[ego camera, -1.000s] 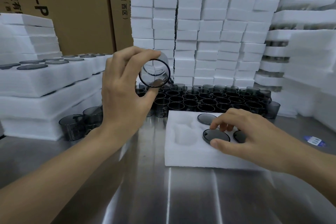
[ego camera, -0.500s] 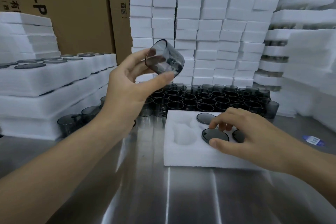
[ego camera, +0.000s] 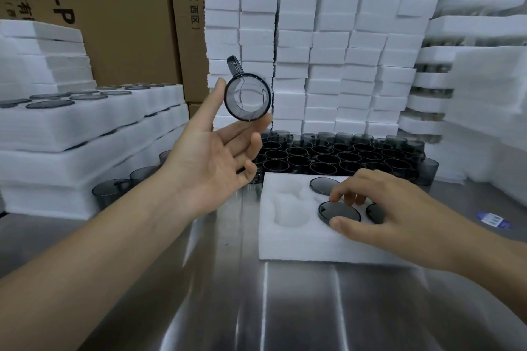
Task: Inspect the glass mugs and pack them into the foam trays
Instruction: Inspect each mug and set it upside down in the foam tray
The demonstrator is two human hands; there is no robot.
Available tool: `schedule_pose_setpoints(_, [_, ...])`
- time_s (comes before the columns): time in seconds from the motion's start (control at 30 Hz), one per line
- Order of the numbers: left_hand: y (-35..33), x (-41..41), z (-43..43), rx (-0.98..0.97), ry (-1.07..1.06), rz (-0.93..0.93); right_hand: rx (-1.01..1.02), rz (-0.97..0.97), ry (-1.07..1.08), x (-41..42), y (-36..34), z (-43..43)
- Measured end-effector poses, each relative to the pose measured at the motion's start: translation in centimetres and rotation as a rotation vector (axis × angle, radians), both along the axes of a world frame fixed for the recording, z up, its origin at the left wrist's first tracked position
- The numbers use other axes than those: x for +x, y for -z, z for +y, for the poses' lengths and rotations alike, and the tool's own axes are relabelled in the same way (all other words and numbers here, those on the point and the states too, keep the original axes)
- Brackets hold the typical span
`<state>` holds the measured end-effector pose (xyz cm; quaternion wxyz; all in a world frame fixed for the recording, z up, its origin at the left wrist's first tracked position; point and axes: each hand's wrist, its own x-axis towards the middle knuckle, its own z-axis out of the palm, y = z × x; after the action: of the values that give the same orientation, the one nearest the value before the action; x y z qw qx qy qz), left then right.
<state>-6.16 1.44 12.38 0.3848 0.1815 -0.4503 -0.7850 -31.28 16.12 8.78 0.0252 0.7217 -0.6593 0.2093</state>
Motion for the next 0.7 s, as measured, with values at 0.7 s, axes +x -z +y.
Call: schedule_pose_setpoints(0.7, [2.4, -2.6, 6.1, -0.943, -0.327, -0.177, -0.796, -0.233, -0.05, 2.9, 0.2, 0.5])
